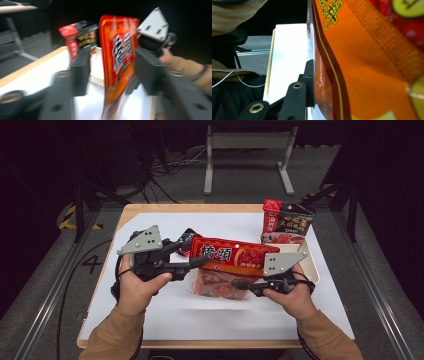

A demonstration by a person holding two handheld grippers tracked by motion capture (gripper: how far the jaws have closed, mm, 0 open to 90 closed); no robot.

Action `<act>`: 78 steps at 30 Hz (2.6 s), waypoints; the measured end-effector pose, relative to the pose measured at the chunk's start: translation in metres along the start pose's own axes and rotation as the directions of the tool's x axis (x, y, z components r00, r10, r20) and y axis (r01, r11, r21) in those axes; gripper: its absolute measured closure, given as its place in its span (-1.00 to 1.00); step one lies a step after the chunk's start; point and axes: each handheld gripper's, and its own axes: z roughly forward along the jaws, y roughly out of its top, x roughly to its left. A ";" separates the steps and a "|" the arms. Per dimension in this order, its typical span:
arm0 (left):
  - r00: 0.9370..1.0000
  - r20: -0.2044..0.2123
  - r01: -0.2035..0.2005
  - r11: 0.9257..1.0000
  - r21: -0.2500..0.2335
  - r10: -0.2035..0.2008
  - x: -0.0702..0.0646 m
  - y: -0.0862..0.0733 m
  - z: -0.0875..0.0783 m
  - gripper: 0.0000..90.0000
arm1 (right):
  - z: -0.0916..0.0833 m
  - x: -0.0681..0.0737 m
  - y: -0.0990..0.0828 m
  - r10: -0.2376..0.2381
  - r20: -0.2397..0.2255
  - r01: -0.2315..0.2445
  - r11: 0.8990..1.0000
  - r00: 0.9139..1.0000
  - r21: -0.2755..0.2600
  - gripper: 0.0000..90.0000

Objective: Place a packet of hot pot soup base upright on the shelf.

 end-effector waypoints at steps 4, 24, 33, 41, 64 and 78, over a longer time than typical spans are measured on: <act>1.000 -0.021 0.019 0.999 0.033 -0.018 0.008 -0.008 -0.005 -0.10 | -0.012 -0.008 0.007 0.009 0.034 -0.010 1.000 0.999 0.028 0.57; 0.978 -0.182 0.126 0.981 0.146 -0.098 0.043 -0.064 -0.018 -0.35 | -0.063 -0.043 0.034 0.124 0.190 -0.132 0.991 0.974 0.027 0.56; 0.958 -0.259 0.174 0.968 0.178 -0.124 0.060 -0.095 -0.023 -0.44 | -0.077 -0.058 0.034 0.138 0.236 -0.146 0.989 0.962 0.016 0.57; 0.937 -0.329 0.186 0.962 0.200 -0.113 0.077 -0.112 -0.025 -0.52 | -0.089 -0.065 0.031 0.142 0.281 -0.150 0.989 0.949 0.005 0.57; 0.914 -0.388 0.218 0.949 0.228 -0.116 0.091 -0.127 -0.032 -0.57 | -0.130 -0.079 0.016 0.183 0.399 -0.183 0.982 0.898 -0.038 0.57; 0.909 -0.390 0.246 0.945 0.215 -0.148 0.094 -0.131 -0.036 -0.58 | -0.140 -0.086 -0.001 0.222 0.457 -0.214 0.974 0.861 -0.069 0.57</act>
